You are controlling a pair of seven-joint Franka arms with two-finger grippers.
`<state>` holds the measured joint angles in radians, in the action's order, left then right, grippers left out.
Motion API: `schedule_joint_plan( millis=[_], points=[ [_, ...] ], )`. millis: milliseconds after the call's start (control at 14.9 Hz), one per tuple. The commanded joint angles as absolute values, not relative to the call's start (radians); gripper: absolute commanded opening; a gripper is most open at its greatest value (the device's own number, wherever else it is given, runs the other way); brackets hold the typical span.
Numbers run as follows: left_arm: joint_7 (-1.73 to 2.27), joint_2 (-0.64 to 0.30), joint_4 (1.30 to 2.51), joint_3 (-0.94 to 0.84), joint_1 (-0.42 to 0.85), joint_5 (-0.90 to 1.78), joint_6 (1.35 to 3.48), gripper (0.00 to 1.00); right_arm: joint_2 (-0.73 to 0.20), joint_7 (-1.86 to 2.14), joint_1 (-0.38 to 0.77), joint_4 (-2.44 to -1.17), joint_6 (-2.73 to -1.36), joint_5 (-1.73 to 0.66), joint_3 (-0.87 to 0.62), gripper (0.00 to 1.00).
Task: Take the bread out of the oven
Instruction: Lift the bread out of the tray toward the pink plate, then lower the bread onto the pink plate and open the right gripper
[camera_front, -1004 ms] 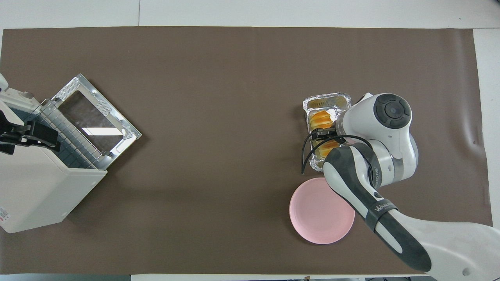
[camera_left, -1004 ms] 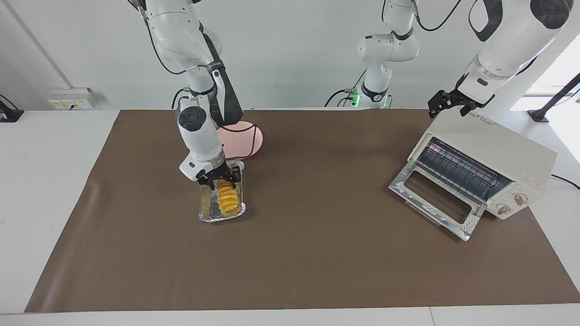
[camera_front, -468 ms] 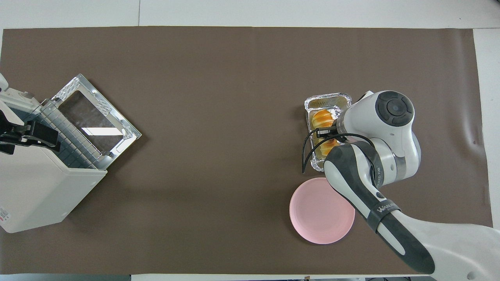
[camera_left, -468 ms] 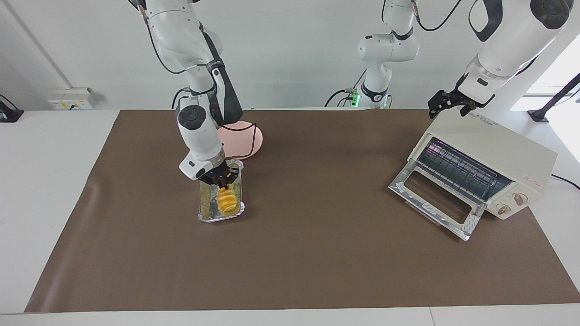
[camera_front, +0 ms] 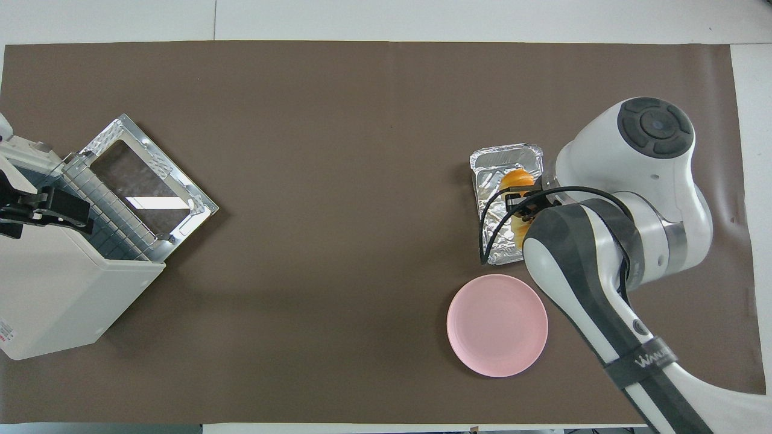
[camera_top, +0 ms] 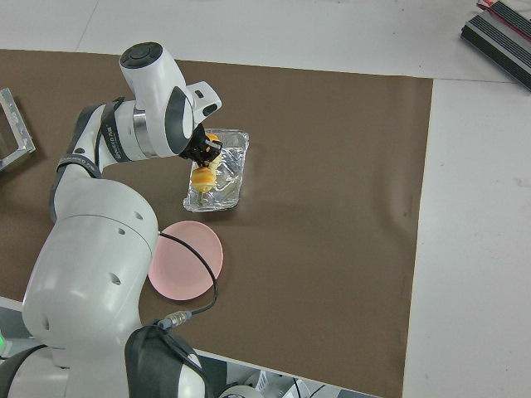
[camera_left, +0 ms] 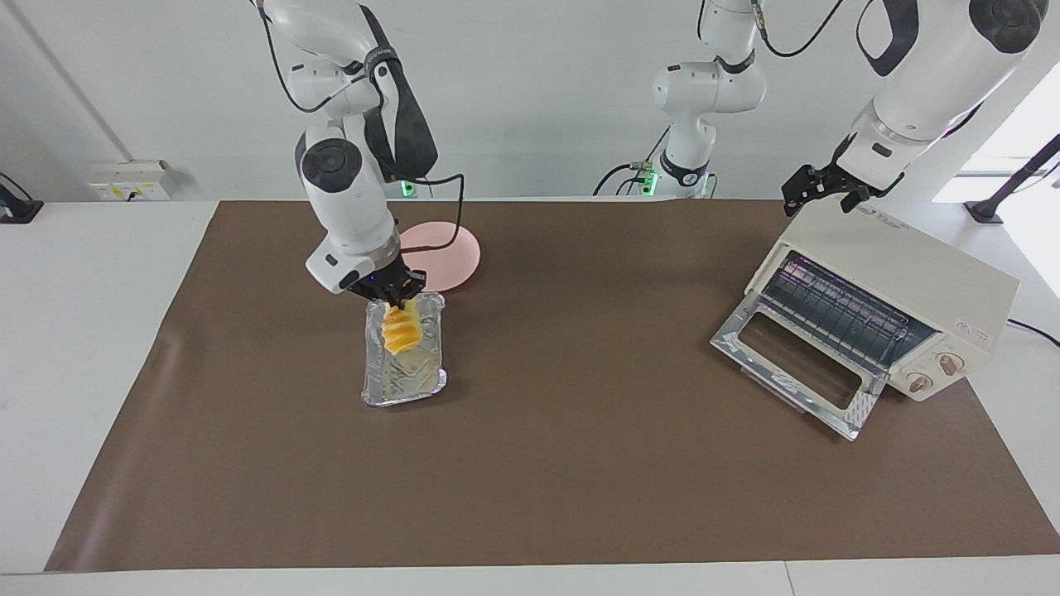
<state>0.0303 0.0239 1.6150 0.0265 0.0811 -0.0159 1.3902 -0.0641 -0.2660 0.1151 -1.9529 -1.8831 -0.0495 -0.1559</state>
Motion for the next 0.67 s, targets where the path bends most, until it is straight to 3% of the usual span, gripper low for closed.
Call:
schedule_joint_plan(
  millis=[0, 268, 602],
  points=[
    [0.034, 0.043, 1.631, 0.014, 0.066, -0.031, 1.404, 1.0, 0.124, -0.319, 0.158, -2.176, -1.884, -0.107, -0.156, 0.0],
    [0.034, 0.043, 1.631, 0.014, 0.066, -0.031, 1.404, 1.0, 0.29, -0.328, 0.218, -2.396, -1.891, -0.147, -0.156, 0.0],
    [0.034, 0.043, 1.631, 0.014, 0.066, -0.031, 1.404, 1.0, 0.354, -0.328, 0.247, -2.591, -2.046, -0.179, -0.156, 0.0]
  ],
)
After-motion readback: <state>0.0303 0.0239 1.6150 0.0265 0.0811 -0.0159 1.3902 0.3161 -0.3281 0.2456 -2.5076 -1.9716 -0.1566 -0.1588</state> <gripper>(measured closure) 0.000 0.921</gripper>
